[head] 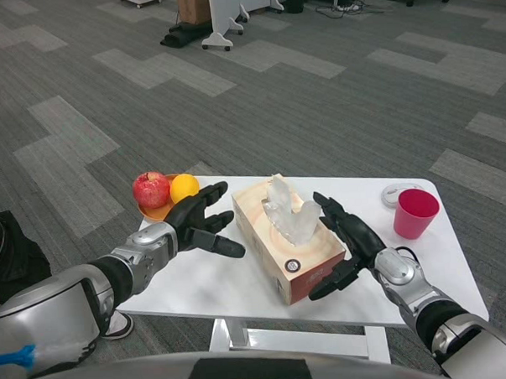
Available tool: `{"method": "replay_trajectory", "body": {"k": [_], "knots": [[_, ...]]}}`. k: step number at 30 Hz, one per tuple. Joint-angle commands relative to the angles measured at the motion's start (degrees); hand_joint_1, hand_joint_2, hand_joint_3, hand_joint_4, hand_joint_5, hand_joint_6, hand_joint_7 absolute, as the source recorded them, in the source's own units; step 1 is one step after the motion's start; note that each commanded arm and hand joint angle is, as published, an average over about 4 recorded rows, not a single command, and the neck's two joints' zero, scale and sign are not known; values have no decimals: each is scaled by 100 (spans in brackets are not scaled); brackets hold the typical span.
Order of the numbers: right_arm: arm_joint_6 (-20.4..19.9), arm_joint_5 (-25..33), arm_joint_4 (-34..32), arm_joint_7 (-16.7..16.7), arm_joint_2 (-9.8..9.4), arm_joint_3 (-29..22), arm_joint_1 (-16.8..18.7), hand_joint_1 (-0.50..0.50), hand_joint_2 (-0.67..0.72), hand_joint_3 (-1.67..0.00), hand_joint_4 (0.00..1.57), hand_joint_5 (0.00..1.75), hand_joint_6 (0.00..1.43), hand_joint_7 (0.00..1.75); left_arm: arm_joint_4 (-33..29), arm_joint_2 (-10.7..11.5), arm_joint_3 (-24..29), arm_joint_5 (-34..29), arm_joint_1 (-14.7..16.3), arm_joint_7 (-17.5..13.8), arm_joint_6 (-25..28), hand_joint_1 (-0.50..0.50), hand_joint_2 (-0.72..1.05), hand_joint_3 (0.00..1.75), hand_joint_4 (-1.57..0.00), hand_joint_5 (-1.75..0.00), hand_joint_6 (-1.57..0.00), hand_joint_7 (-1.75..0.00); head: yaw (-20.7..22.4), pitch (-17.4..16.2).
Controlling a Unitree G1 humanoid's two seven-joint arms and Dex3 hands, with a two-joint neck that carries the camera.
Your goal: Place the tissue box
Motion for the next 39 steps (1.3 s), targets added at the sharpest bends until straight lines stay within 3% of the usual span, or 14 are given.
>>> {"method": "replay_trajectory", "body": {"k": [1, 6, 12, 21, 29, 35, 39], "knots": [[-68, -10, 59, 5, 17, -71, -118, 1, 3, -16, 0, 48, 0, 0, 34, 25, 18, 17, -9, -31, 13, 50, -2, 2, -22, 0, 0, 0, -2, 4], [-75, -10, 26, 7, 9, -128, -89, -2, 3, -16, 0, 48, 0, 0, 34, 25, 38, 17, -9, -31, 10, 50, -2, 7, -22, 0, 0, 0, -4, 11], [-83, -14, -227, 80, -35, -352, 32, -7, 3, -16, 0, 61, 0, 0, -102, 47, 176, 17, 53, -57, -5, 50, 3, 4, -21, 0, 0, 0, -23, 11], [-75, -12, -1042, 212, -183, -954, 298, -12, 3, -16, 0, 68, 0, 0, -801, 181, 910, 72, 371, -108, -75, 50, 7, 4, -12, 0, 0, 0, -29, 12], [-75, -10, -1624, 245, -238, -1325, 467, -12, 3, -16, 0, 39, 0, 0, -1473, 298, 1567, 234, 628, -178, -148, 50, 7, 7, -7, 0, 0, 0, -48, -4], [-75, -8, -2167, 247, -251, -1556, 559, -17, 3, -16, 0, 39, 0, 0, -2157, 408, 1936, 439, 808, -220, -321, 50, 21, 0, -1, 0, 0, 0, -50, -7], [-75, -1, -2415, 242, -255, -1596, 568, -17, 3, -16, 0, 39, 0, 0, -2473, 434, 2158, 652, 888, -224, -418, 50, 27, 4, 0, 0, 0, 0, -36, -47]]}}
